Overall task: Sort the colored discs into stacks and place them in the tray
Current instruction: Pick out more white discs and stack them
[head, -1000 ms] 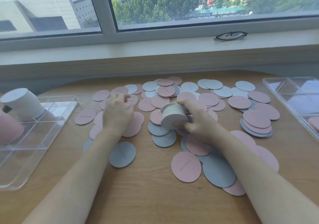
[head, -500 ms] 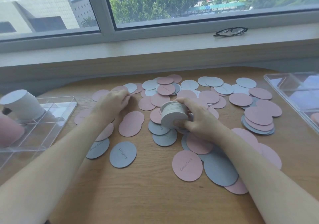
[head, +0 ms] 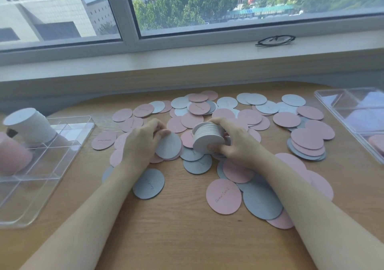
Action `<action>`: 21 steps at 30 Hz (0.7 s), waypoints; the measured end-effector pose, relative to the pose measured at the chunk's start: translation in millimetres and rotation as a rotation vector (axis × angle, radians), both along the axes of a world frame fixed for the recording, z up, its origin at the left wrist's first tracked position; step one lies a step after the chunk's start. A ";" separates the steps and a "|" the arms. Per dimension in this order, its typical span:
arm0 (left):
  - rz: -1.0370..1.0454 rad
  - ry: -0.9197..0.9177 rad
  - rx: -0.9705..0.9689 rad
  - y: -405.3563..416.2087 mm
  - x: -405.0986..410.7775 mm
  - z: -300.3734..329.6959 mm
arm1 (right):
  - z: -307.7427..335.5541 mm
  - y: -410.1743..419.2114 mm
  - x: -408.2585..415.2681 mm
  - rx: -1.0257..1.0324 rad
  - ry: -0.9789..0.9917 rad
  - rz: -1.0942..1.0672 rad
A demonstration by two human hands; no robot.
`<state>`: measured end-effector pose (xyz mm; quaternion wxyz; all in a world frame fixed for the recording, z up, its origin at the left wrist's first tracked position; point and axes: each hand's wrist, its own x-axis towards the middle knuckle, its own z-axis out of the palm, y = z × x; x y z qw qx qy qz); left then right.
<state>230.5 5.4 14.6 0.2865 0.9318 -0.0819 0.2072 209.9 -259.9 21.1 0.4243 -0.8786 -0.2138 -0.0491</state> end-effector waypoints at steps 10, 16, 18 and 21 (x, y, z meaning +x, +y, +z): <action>0.053 -0.108 -0.234 -15.7 2.3 17.7 | -0.4 -0.1 0.9 0.053 0.028 0.020; -0.169 0.026 -0.297 -57.5 -5.2 11.9 | -0.5 -0.4 0.2 0.031 0.015 -0.002; -0.240 0.090 -0.362 -62.2 -8.3 9.8 | -0.9 -0.4 0.2 0.012 0.036 -0.001; -0.349 0.182 -0.303 -59.7 -15.0 4.8 | -1.9 0.6 1.8 -0.033 0.034 0.009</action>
